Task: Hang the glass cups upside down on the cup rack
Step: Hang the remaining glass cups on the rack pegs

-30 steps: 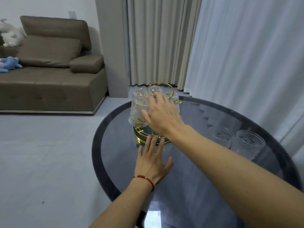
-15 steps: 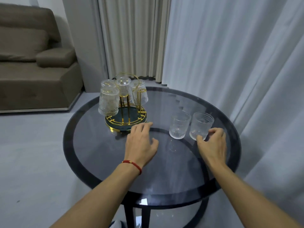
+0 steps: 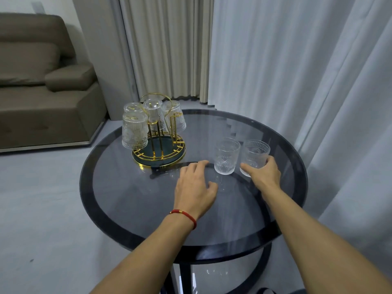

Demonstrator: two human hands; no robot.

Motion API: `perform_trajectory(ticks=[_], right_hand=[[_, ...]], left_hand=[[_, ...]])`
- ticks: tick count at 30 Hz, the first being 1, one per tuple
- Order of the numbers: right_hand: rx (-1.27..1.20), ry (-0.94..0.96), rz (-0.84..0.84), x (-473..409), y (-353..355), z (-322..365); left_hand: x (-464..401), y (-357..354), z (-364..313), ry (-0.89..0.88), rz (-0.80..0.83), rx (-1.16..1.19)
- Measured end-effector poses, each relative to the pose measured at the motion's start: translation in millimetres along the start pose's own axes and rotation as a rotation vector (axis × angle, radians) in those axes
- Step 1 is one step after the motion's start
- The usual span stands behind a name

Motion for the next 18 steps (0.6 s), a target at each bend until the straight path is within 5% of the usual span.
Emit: perform_trajectory(ticks=[8, 13, 18], right_hand=[[-0.102, 0.249, -0.100, 33, 28, 38], [-0.032, 0.603, 0.173, 80, 7, 85], [0.073, 0.714, 0.466, 118, -32, 97]], left_hand=[[-4, -2, 4, 0.129, 0.056, 0.311], [-7, -6, 10, 0.388, 0.174, 0.918], [-8, 15, 36, 0.553, -0.048, 0.941]])
Point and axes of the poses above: each hand's wrist, its own x-axis away from the middle knuckle, its own y-axis out of the back of the hand, z = x × y, the point moved 8 cm from there along -x, towards the middle knuckle, and after that the axes turned 5 degrees about -z, right-handed, at the moved point
